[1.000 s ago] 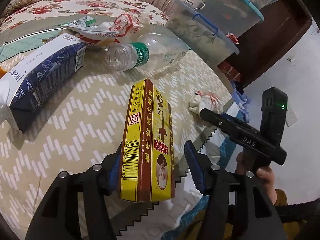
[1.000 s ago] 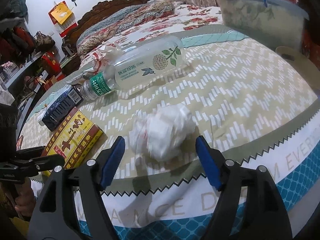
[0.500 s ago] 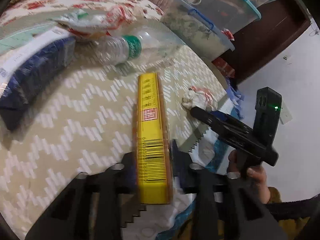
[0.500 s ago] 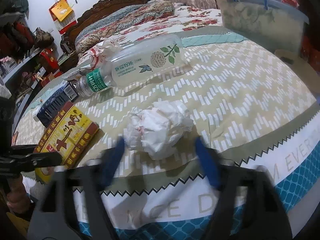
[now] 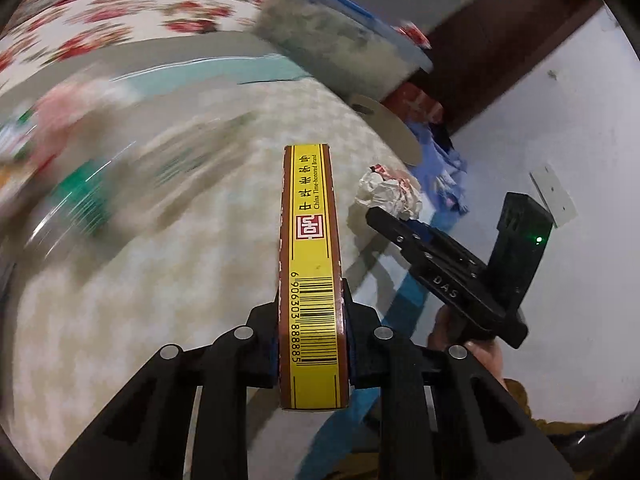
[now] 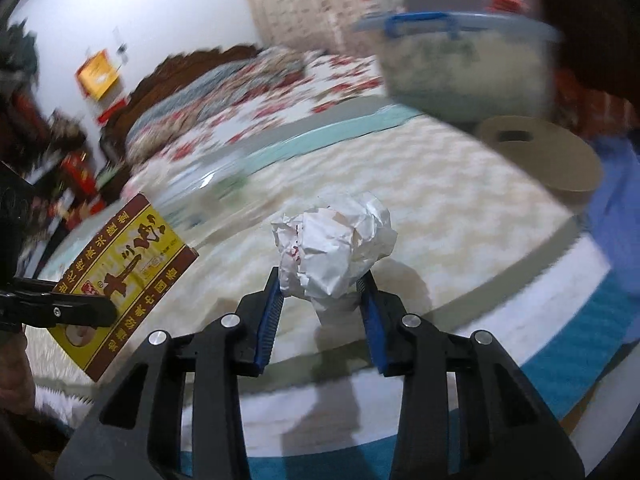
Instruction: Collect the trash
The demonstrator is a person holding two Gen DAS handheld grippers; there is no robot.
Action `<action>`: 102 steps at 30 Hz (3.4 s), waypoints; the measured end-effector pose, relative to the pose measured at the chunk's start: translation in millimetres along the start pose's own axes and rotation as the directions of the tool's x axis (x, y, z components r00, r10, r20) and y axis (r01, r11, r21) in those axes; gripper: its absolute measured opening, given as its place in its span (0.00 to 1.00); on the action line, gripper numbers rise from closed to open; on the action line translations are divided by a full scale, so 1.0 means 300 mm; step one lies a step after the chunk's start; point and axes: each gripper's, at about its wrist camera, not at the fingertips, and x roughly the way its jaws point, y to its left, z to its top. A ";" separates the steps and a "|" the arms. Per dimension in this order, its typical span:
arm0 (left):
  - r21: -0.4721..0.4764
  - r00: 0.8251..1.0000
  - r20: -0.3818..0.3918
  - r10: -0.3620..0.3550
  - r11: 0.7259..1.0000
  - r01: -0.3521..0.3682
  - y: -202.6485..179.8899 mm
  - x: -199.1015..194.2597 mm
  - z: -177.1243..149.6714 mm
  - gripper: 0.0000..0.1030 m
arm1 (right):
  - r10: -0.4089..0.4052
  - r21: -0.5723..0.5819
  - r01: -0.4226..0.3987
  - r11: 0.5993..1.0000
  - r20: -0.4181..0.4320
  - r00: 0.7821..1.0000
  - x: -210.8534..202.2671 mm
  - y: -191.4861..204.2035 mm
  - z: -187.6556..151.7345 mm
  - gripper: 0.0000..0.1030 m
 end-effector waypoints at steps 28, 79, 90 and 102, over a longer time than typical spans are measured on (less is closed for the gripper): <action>0.257 0.981 0.072 0.177 0.948 -0.190 -0.417 0.576 0.644 0.51 | -0.168 0.342 0.119 0.932 0.119 0.979 0.002 -0.706 0.304 0.80; -0.429 0.665 0.108 0.739 0.638 -0.639 0.425 -0.541 -0.719 0.73 | 0.128 -0.053 -0.147 0.988 -0.269 0.955 0.052 0.699 -0.293 0.88; -0.423 0.678 0.100 0.728 0.648 -0.633 0.404 -0.521 -0.738 0.89 | 0.117 -0.099 -0.148 0.984 -0.266 0.957 0.058 0.734 -0.314 0.97; -0.414 0.683 0.095 0.724 0.653 -0.634 0.408 -0.511 -0.719 0.92 | 0.163 -0.053 -0.182 0.982 -0.247 0.955 0.051 0.709 -0.311 0.97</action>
